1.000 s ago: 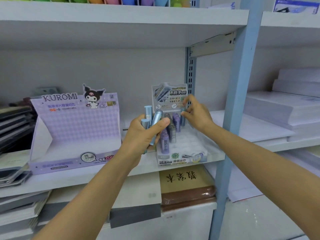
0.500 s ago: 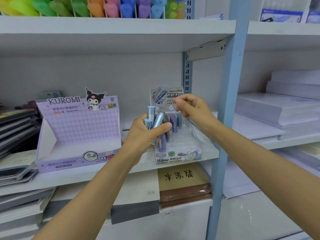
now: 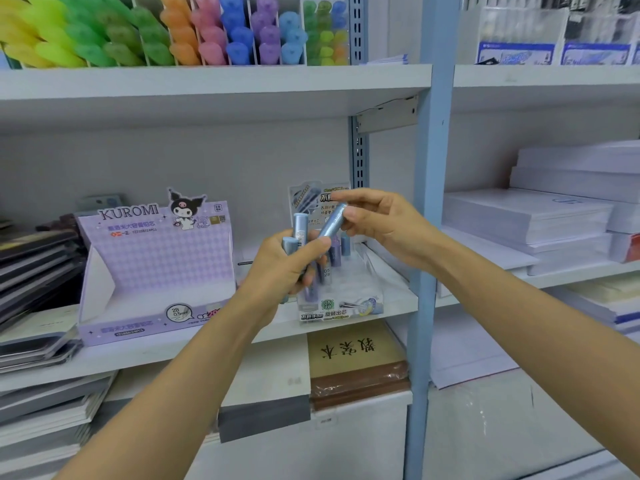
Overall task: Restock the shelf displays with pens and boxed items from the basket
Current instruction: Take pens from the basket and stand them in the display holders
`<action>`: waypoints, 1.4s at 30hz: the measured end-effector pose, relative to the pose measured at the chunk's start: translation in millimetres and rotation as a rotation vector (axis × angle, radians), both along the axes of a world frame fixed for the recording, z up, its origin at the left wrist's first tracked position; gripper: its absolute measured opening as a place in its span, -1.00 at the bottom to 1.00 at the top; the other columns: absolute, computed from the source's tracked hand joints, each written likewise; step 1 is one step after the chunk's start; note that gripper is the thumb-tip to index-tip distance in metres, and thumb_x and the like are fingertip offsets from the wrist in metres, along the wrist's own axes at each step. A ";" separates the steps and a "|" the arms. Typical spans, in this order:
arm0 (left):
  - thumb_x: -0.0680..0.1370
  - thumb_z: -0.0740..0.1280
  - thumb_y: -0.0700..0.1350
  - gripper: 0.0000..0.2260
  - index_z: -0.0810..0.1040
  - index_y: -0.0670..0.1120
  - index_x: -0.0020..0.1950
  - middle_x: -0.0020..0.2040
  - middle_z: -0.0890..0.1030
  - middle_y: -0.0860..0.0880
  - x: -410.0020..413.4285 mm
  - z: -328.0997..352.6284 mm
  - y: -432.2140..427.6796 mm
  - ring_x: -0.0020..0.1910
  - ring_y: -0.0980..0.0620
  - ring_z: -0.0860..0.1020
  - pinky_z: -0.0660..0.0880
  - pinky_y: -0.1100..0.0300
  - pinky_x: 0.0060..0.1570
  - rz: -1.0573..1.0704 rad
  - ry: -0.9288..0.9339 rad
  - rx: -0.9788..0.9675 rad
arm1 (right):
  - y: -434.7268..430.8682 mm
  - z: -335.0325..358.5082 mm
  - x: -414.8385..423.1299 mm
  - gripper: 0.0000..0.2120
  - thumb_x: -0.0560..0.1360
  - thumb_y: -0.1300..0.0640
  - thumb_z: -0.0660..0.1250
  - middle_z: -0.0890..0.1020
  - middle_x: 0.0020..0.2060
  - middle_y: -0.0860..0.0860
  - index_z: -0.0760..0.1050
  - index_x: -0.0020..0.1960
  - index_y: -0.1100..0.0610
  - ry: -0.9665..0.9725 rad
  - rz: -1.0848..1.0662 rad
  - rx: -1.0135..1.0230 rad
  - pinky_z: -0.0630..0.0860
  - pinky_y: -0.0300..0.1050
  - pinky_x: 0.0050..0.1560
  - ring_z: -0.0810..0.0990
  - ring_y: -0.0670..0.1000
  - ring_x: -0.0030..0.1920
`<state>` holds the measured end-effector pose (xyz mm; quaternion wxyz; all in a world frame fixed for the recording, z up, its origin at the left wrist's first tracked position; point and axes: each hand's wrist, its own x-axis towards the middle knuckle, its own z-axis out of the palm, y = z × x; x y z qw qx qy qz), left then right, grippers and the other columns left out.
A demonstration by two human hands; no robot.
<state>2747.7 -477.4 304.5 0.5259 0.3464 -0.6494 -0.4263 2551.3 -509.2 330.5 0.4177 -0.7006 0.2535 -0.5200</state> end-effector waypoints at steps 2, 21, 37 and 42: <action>0.52 0.42 -0.10 -0.93 0.56 -0.05 -0.10 -0.40 0.54 0.04 -2.5 -0.6 0.0 -0.55 0.12 0.36 0.25 0.34 -0.58 0.007 -0.002 -0.016 | 0.3 -3.0 2.7 -0.64 0.47 0.19 0.38 0.66 -0.08 0.07 0.52 0.24 0.25 -0.064 0.013 0.050 0.57 -0.21 -0.02 0.64 -0.02 -0.09; 0.57 0.36 -0.09 -0.79 0.47 -0.14 0.13 -0.10 0.71 -0.10 8.8 -7.3 -13.4 -0.40 0.10 0.58 0.32 0.37 -0.57 0.070 0.011 0.010 | -75.9 -35.3 0.5 -0.73 0.49 0.37 0.37 0.66 0.02 0.07 0.61 0.15 0.17 0.432 -0.738 -0.247 0.51 -0.31 0.03 0.56 -0.08 -0.11; 0.53 0.38 -0.17 -0.85 0.58 -0.17 0.08 -0.19 0.65 -0.12 5.4 -9.4 -23.9 -0.36 0.08 0.61 0.38 0.43 -0.53 0.030 0.092 0.015 | -101.2 -47.7 -4.5 -0.86 0.45 0.26 0.46 0.48 0.00 0.01 0.60 -0.01 0.14 0.659 -0.767 -0.219 0.40 -0.19 0.07 0.45 -0.03 -0.01; 0.51 0.42 -0.18 -0.84 0.61 -0.15 0.07 -0.21 0.67 -0.11 4.2 -6.0 -17.8 -0.42 0.22 0.55 0.37 0.45 -0.51 0.053 0.057 -0.037 | -79.3 -35.5 -1.2 -0.81 0.55 0.10 0.35 0.56 -0.02 0.11 0.62 0.11 0.13 0.533 -0.719 -0.243 0.45 -0.18 -0.03 0.51 0.04 -0.09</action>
